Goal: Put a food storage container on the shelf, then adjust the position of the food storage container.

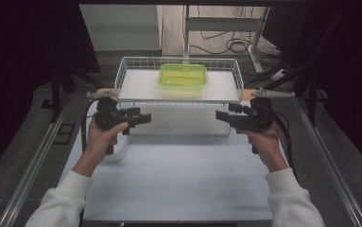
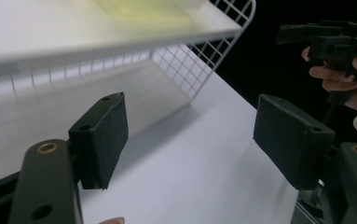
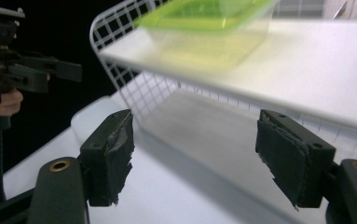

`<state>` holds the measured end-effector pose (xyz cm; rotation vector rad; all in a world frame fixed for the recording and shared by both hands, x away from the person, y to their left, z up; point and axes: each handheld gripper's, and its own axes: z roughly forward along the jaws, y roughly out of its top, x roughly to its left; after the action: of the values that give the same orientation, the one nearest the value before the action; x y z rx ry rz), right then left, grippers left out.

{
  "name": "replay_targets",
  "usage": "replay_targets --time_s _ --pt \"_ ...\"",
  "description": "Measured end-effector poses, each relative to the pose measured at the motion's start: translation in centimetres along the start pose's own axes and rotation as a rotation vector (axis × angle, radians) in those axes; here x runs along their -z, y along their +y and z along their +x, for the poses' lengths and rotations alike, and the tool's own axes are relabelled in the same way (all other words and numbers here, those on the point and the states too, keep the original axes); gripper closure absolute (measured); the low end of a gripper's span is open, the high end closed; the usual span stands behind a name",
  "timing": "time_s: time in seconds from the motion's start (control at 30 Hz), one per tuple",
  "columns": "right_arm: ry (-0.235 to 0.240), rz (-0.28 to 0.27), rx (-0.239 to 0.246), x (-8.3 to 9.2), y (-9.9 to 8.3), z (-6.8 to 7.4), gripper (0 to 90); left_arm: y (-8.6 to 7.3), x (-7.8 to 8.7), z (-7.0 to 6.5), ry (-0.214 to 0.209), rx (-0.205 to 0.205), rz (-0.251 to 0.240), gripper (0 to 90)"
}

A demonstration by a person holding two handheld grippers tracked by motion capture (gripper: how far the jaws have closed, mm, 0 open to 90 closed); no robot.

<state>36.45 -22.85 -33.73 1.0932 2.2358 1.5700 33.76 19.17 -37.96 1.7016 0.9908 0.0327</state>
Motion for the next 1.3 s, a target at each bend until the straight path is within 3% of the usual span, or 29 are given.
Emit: replay_targets --time_s 0.23,0.33,0.6,0.77,0.97,1.1,1.3 --pt "0.012 0.069 0.017 0.7 -4.6 0.4 26.0 -4.5 0.2 -0.2 0.037 -0.017 0.065 25.5" --pt "0.015 0.096 0.009 0.7 -6.2 0.3 26.0 -5.6 0.2 -0.1 0.058 -0.021 0.093 25.3" --pt "0.010 0.202 -0.027 -0.8 -9.9 0.4 25.6 -8.1 -0.5 0.8 0.070 0.022 0.157 25.3" --pt "0.004 0.238 -0.030 -1.7 -10.9 0.4 25.6 -9.1 -0.8 1.4 0.081 0.048 0.180 25.3" --pt "-0.001 0.276 -0.001 -2.5 -11.7 0.8 24.5 -9.2 -1.1 1.6 0.090 0.055 0.189 25.0" --pt "0.002 0.271 -0.014 -2.6 -11.7 0.8 23.5 -9.2 -1.0 1.7 0.095 0.067 0.180 24.9" --pt "-0.007 0.257 -0.026 -2.5 -11.5 0.6 23.4 -9.3 -1.0 1.7 0.103 0.048 0.195 24.8"
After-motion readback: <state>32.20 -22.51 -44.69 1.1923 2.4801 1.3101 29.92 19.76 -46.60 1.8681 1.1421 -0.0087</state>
